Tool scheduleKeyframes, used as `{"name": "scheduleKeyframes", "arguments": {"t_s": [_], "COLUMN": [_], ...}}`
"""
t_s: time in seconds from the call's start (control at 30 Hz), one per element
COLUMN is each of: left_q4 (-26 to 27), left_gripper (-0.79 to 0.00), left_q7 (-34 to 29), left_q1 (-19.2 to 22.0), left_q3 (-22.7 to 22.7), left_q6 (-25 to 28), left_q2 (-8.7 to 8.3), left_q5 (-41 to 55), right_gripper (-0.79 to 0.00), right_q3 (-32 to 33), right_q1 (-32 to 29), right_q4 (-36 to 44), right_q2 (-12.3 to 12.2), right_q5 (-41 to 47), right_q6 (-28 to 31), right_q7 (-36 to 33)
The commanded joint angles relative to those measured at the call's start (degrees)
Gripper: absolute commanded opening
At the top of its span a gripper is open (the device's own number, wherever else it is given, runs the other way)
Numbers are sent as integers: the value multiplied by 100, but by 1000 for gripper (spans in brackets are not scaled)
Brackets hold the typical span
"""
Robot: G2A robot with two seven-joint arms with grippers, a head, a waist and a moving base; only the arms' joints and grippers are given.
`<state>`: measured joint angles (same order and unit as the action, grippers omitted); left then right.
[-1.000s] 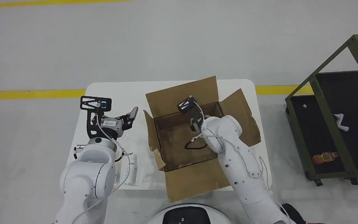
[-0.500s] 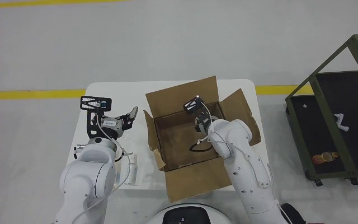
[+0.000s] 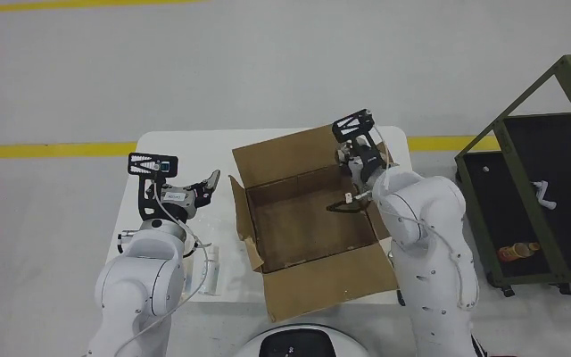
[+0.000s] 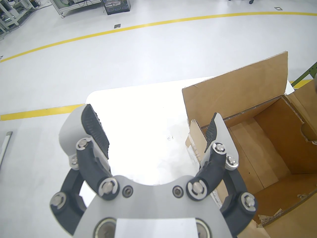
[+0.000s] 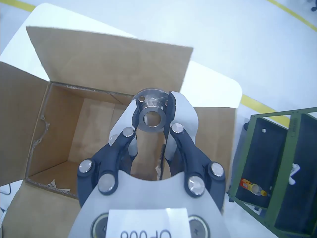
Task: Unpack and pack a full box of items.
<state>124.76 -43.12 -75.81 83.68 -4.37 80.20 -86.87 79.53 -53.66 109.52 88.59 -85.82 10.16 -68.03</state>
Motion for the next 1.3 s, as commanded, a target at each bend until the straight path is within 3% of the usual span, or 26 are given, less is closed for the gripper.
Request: {"name": "scheduleKeyframes", "arguments": {"t_s": [0.0, 0.57, 1.27], "left_q4": [0, 0, 0], "left_gripper": [0, 0, 0], "left_q7": [0, 0, 0], "left_q1": [0, 0, 0], "left_q3": [0, 0, 0], "left_q6": [0, 0, 0], "left_q2": [0, 0, 0], "left_q5": [0, 0, 0], "right_gripper": [-785, -785, -785], "right_q3": [175, 1264, 1912], "right_q1": [-28, -786, -1807], "right_q4": [253, 1153, 1530], "right_q2": [-29, -234, -398], "right_q5": [-8, -250, 47], "right_q6": [3, -52, -225], "right_q7": [-125, -1156, -1803]}}
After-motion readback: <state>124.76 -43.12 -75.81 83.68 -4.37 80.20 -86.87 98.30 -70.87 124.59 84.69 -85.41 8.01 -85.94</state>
